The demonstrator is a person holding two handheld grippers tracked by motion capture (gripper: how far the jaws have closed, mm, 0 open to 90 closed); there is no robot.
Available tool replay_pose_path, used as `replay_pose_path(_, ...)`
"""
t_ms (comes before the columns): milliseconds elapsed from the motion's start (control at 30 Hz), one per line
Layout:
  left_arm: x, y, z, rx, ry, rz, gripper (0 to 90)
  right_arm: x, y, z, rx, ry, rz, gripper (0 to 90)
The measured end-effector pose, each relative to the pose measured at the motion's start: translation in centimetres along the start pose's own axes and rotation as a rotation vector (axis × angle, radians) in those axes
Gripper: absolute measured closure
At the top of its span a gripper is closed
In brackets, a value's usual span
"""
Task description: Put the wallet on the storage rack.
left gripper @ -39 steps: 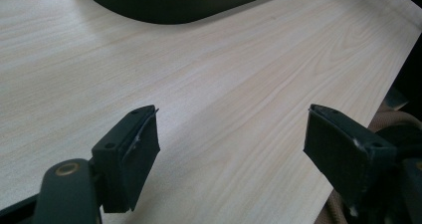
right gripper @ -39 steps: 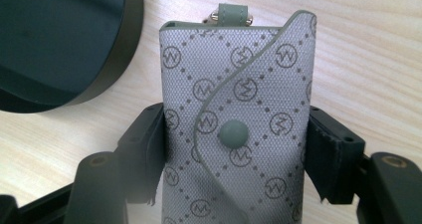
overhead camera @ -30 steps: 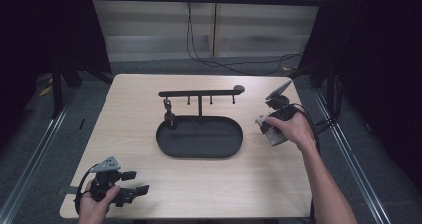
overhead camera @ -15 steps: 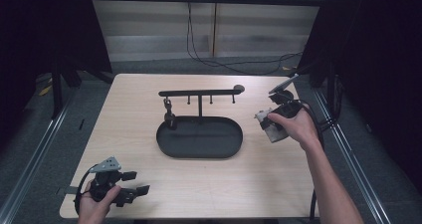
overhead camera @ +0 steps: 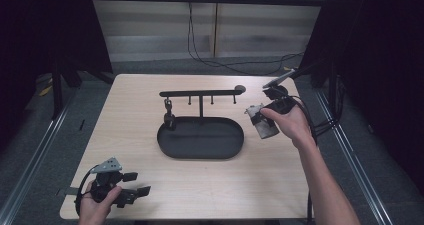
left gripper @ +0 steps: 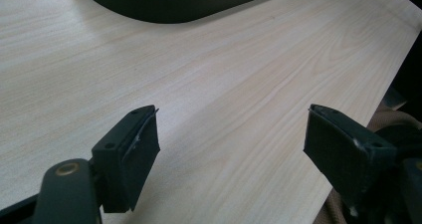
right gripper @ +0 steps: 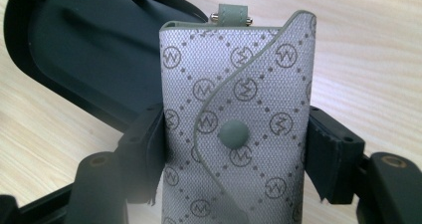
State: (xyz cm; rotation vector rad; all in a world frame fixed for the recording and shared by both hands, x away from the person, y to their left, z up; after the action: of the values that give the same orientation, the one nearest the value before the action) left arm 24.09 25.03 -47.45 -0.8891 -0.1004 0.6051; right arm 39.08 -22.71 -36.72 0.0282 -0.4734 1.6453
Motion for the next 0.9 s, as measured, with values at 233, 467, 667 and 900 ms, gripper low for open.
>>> replay_pose_path(233,0.0,0.0,0.1,-0.002,0.003,-0.001,21.4,1.8,-0.7,-0.5,-0.008,-0.029,0.007,33.2)
replay_pose_path(467,0.0,0.0,0.0,-0.001,0.005,0.001,21.4,2.1,-0.6,-1.8,-0.008,-0.065,-0.005,33.2)
replay_pose_path(667,0.0,0.0,0.0,0.0,0.005,0.002,21.4,2.7,-0.6,-3.2,-0.017,-0.116,-0.025,33.3)
replay_pose_path(900,0.1,0.0,0.1,-0.004,0.005,-0.002,21.4,3.2,-0.7,-4.0,-0.038,-0.143,-0.027,33.3)
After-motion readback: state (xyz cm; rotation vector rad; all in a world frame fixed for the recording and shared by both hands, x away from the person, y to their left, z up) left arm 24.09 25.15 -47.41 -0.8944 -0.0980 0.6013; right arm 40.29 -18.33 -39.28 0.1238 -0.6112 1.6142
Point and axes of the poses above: each handheld gripper's, and its own axes: z roughly backward along the jaws, y roughly out of its underside, x roughly to its left, the point moved 1 cm from there along -z, roughly forward along the jaws, and after that the axes turned 13 degrees about -z, right-handed, at the moved point
